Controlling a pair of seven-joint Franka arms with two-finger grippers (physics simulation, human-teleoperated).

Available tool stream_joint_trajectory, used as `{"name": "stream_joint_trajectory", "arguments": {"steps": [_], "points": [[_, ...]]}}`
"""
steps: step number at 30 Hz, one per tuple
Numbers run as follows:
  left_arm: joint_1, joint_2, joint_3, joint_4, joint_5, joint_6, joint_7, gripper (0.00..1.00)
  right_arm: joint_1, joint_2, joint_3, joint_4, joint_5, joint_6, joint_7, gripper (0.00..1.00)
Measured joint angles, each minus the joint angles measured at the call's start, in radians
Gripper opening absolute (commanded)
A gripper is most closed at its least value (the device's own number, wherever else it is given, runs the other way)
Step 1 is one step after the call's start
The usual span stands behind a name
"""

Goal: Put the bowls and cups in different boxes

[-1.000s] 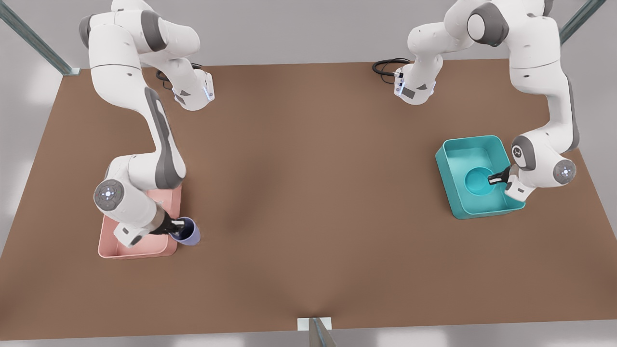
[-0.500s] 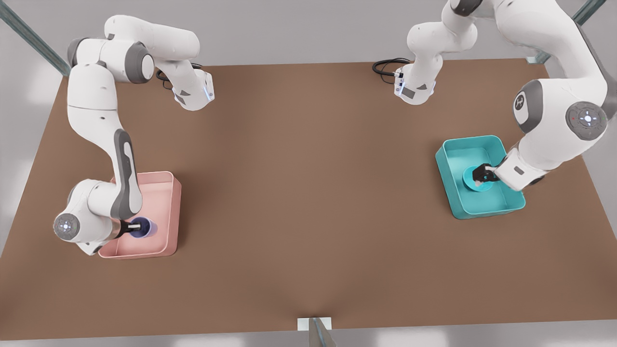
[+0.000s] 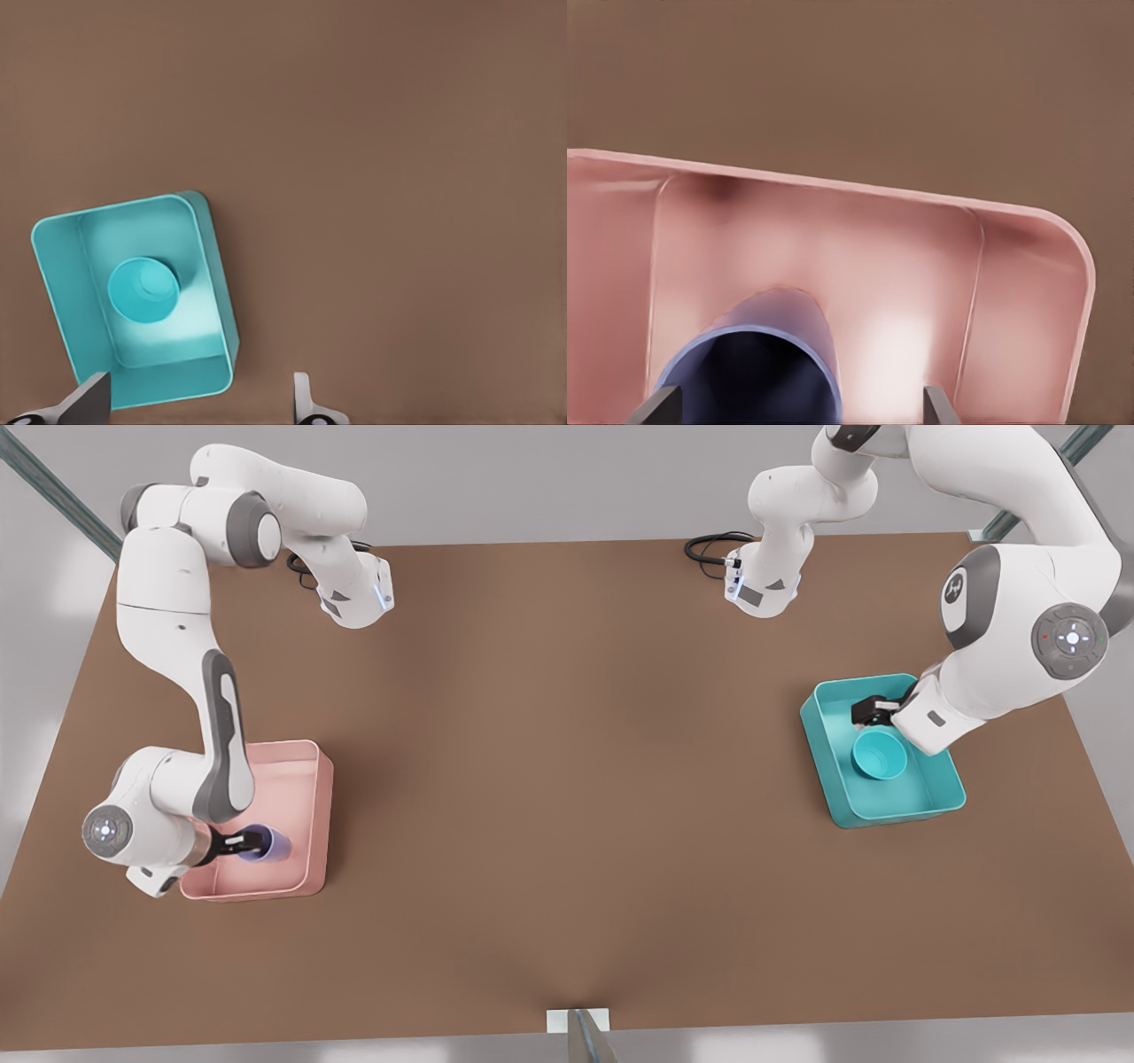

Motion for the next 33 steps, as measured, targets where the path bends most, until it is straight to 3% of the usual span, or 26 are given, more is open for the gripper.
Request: {"name": "stream_joint_trajectory", "arguments": {"steps": [5, 10, 18, 33], "points": [[0.0, -0.001, 0.0, 0.0, -0.004, -0.013, -0.013, 1.0, 0.011, -0.092, 0.018, 0.01, 0.012, -0.095, -0.033, 1.0], [0.0, -0.002, 0.0, -0.001, -0.006, -0.019, -0.022, 1.0, 0.074, -0.139, 0.028, 0.188, 0.012, -0.309, -0.01, 1.0], [0.0, 0.0, 0.0, -0.001, -0.006, -0.023, -0.033, 1.0, 0.102, -0.42, 0.026, 0.154, 0.009, -0.593, 0.082, 1.0], [0.0, 0.001, 0.0, -0.003, -0.008, -0.026, -0.044, 1.0, 0.107, -0.49, 0.028, 0.114, -0.001, -0.691, 0.212, 1.0]]}}
